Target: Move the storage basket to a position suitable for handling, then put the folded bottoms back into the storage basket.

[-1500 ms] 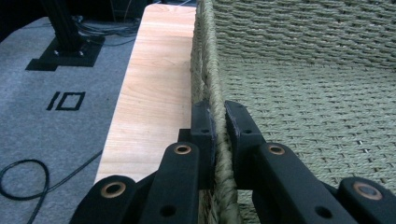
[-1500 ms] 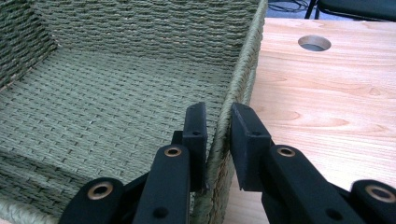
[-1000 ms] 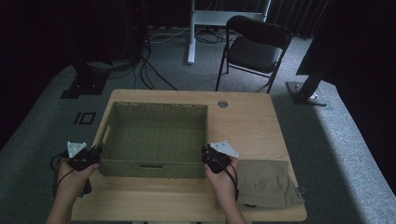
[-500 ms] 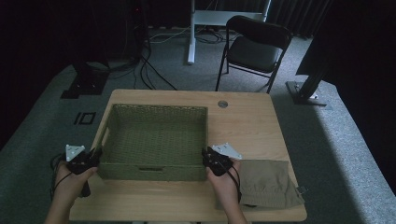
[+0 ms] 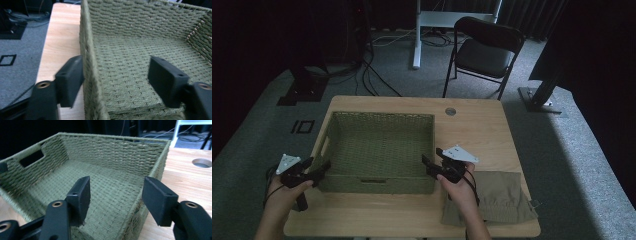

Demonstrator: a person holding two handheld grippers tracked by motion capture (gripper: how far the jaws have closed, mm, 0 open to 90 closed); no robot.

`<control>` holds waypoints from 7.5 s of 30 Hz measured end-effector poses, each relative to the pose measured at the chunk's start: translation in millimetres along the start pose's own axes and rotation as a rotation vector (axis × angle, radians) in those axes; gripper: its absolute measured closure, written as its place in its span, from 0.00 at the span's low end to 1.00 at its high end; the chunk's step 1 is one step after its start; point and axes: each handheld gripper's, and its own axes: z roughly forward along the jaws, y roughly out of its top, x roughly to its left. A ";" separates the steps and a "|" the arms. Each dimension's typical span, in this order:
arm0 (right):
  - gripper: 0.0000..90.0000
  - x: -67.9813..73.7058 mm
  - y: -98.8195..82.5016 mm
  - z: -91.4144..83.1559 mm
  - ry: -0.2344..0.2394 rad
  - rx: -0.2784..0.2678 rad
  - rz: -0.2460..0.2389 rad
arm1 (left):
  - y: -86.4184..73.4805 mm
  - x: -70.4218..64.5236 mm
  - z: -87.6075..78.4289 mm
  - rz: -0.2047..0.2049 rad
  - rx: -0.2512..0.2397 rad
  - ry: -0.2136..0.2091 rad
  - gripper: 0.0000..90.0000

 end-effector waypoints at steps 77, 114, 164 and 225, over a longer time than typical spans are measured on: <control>0.15 -80.3 -28.8 -71.7 -0.070 0.086 -0.081 | 15.9 -166.2 31.7 0.216 0.015 -0.367 0.20; 0.15 -156.7 -79.1 -146.4 -0.216 0.070 -0.015 | -2.3 -267.2 44.8 0.286 -0.003 -0.520 0.20; 0.15 -196.0 -124.8 -164.7 -0.299 0.136 0.048 | -98.0 -354.7 93.0 0.177 0.138 -0.456 0.20; 0.90 -182.1 -109.8 -151.0 -0.306 0.257 0.153 | -48.0 -398.4 153.5 0.239 0.229 -0.525 0.81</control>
